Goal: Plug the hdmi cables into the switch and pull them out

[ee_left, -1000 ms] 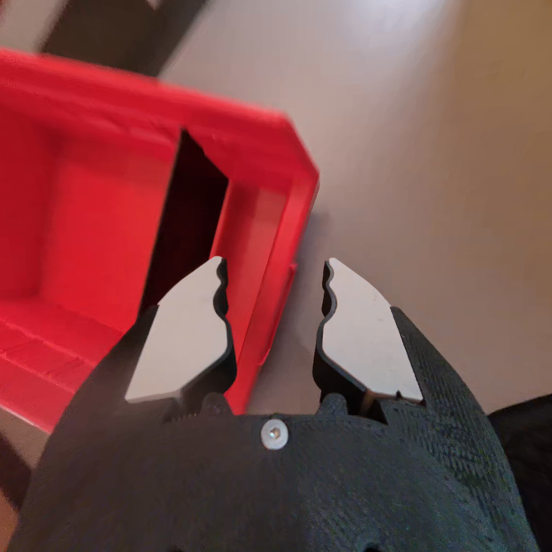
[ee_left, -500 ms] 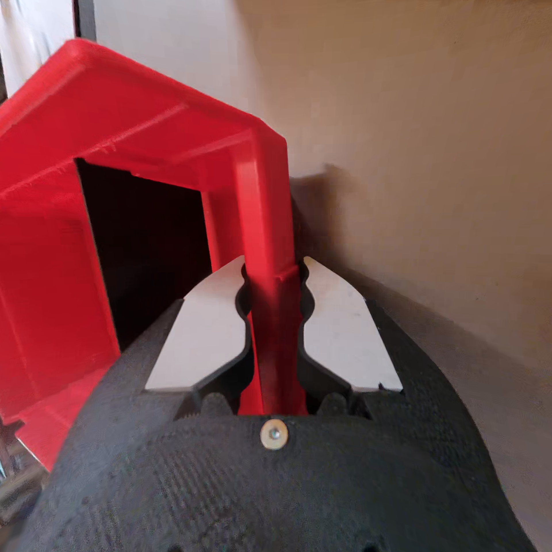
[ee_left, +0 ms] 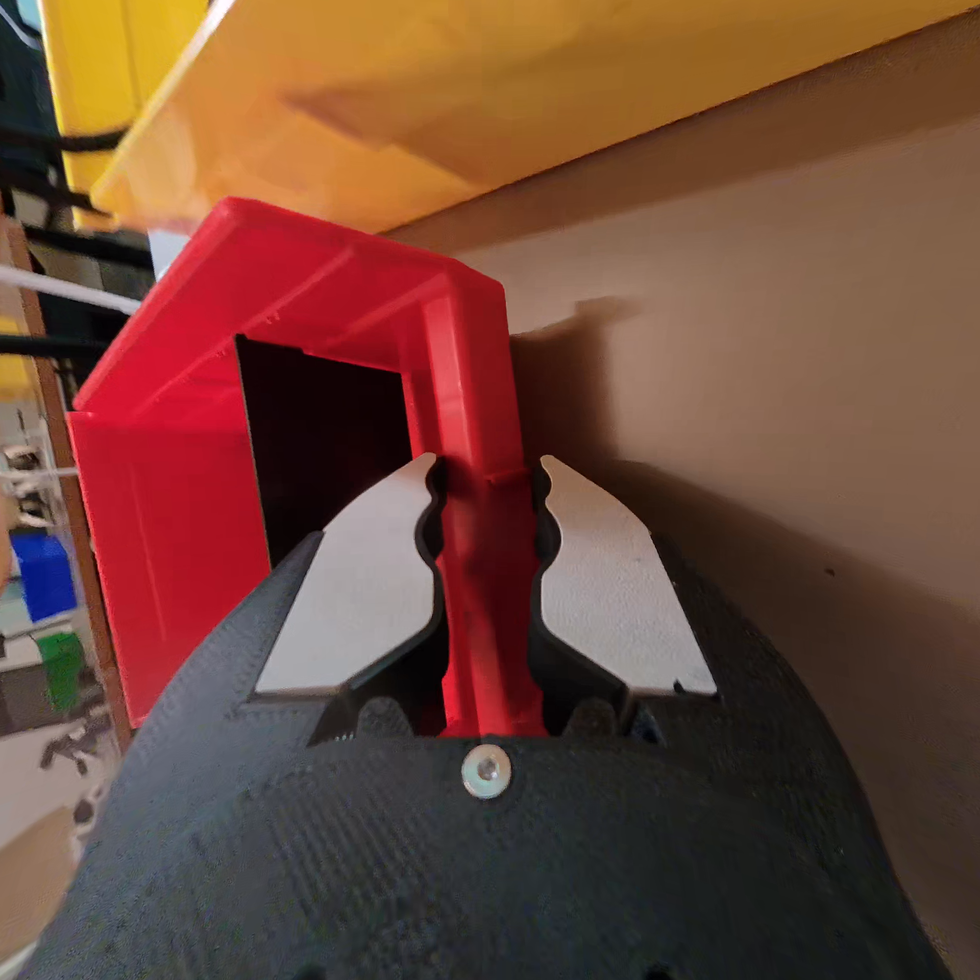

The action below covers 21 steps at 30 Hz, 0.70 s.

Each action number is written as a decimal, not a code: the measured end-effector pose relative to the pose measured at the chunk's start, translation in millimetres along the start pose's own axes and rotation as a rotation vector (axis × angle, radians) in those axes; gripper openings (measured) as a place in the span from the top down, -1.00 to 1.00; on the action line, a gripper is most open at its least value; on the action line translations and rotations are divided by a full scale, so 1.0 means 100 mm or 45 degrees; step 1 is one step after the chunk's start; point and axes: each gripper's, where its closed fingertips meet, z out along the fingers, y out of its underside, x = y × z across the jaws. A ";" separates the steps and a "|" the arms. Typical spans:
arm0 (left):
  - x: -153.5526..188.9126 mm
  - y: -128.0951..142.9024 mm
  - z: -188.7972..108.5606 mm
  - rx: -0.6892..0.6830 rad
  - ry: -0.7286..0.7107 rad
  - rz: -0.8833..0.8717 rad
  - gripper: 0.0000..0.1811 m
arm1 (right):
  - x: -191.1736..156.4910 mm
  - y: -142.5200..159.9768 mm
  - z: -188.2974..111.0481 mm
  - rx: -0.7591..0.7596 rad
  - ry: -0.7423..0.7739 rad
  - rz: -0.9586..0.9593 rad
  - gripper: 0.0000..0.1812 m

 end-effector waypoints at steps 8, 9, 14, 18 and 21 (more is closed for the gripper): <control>-0.29 -0.02 0.12 0.048 -0.202 0.078 0.60 | -0.01 0.05 0.05 -0.039 0.027 -0.039 0.42; -0.31 -0.01 0.11 0.021 -0.223 -0.002 0.51 | 0.00 0.05 0.05 -0.038 0.031 -0.036 0.42; -0.08 -0.58 -0.42 0.427 -0.032 -0.684 0.53 | 0.06 0.05 0.04 -0.028 0.071 -0.003 0.50; 0.38 -1.12 -0.77 0.682 0.259 -1.135 0.40 | 0.12 0.03 0.02 0.000 0.110 0.040 0.65; 0.48 -1.34 -0.71 0.723 0.105 -1.345 0.34 | 0.17 0.01 0.01 0.015 0.143 0.067 0.75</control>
